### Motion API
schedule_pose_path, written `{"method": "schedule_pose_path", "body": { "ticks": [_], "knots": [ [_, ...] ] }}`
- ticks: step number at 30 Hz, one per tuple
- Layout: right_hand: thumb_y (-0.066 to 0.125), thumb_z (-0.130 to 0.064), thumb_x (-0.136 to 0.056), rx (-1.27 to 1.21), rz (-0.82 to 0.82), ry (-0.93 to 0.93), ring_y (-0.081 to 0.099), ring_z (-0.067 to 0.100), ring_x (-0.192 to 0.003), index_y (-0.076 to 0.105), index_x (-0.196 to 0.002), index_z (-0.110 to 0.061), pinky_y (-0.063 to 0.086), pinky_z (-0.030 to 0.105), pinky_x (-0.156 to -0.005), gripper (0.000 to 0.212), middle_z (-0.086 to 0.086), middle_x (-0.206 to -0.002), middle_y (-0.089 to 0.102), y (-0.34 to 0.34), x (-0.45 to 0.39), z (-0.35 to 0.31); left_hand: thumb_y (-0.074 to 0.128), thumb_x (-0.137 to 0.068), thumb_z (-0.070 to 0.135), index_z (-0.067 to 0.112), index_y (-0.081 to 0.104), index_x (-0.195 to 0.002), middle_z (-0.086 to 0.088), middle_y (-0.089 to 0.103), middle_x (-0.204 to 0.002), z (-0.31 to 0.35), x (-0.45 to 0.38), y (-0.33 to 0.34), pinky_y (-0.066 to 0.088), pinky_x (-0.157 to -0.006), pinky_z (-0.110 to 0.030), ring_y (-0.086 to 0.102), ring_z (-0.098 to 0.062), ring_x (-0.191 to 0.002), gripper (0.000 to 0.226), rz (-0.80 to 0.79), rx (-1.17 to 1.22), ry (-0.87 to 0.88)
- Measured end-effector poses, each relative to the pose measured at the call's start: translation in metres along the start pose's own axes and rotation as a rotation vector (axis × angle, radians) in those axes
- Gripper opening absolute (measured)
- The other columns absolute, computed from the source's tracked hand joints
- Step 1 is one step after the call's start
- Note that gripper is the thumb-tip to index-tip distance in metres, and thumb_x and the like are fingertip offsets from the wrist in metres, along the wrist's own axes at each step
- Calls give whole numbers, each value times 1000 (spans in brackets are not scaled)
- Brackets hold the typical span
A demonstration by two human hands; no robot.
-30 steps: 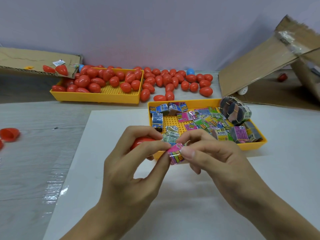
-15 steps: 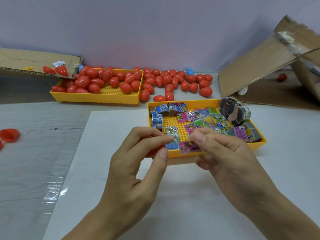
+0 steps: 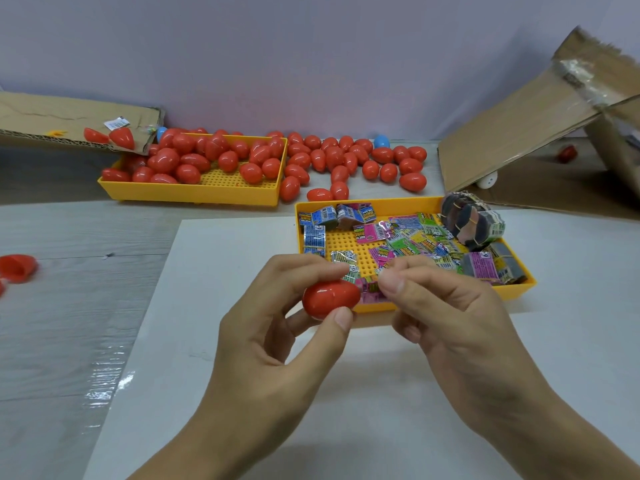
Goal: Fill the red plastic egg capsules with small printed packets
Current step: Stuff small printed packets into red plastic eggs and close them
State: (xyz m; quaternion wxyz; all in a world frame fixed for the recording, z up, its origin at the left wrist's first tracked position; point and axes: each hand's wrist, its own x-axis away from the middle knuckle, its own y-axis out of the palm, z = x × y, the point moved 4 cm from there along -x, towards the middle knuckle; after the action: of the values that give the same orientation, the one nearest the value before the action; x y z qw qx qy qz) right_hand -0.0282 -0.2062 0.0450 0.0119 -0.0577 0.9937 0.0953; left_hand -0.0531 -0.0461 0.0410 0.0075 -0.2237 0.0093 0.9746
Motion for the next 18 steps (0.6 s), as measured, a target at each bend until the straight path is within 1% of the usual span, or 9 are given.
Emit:
{"method": "schedule_pose_path", "body": {
  "ticks": [3, 6, 8, 11, 14, 18],
  "knots": [
    [85, -58, -54, -3, -11, -5, 44, 8, -57, 75, -67, -14, 36, 16, -49, 46, -10, -83, 59, 0, 1, -1, 67, -83, 17, 20, 69, -115, -4, 62, -109, 0, 1, 1, 58, -84, -30, 65, -30, -105, 32, -4, 1, 5],
    [80, -61, -60, 64, -17, -44, 50, 6, -66, 75, -65, -18, 38, 16, -55, 44, -10, -86, 58, 2, 2, -1, 71, -81, 19, 24, 67, -115, -4, 66, -106, -1, 0, 2, 56, -82, -26, 67, -27, -98, 35, 8, 11, -12],
    [78, -61, -63, 77, -24, -63, 52, 3, -72, 76, -66, -19, 41, 14, -59, 42, -9, -89, 57, 3, 3, -1, 72, -82, 19, 21, 67, -113, -3, 66, -106, -1, 0, 2, 57, -82, -28, 67, -30, -100, 32, -10, -7, 11],
    [77, -61, -65, 82, -30, -70, 54, 3, -75, 77, -69, -18, 43, 13, -60, 43, -8, -92, 57, 4, 4, 0, 71, -83, 18, 18, 67, -113, -4, 64, -108, 0, -1, 3, 57, -81, -30, 66, -33, -103, 30, -36, -42, 52],
    [75, -62, -67, 99, -35, -72, 54, 2, -78, 77, -70, -19, 44, 14, -60, 44, -9, -93, 56, 4, 4, 0, 71, -84, 17, 18, 67, -117, -8, 62, -112, 0, 0, 3, 58, -79, -29, 66, -31, -105, 33, -45, -61, 68],
    [76, -58, -69, 114, -43, -72, 55, 3, -80, 77, -68, -21, 44, 14, -60, 38, -10, -93, 57, 5, 4, 0, 70, -83, 17, 22, 67, -121, -8, 61, -112, -2, 0, 4, 58, -79, -28, 66, -28, -104, 38, -43, -72, 69]
  ]
}}
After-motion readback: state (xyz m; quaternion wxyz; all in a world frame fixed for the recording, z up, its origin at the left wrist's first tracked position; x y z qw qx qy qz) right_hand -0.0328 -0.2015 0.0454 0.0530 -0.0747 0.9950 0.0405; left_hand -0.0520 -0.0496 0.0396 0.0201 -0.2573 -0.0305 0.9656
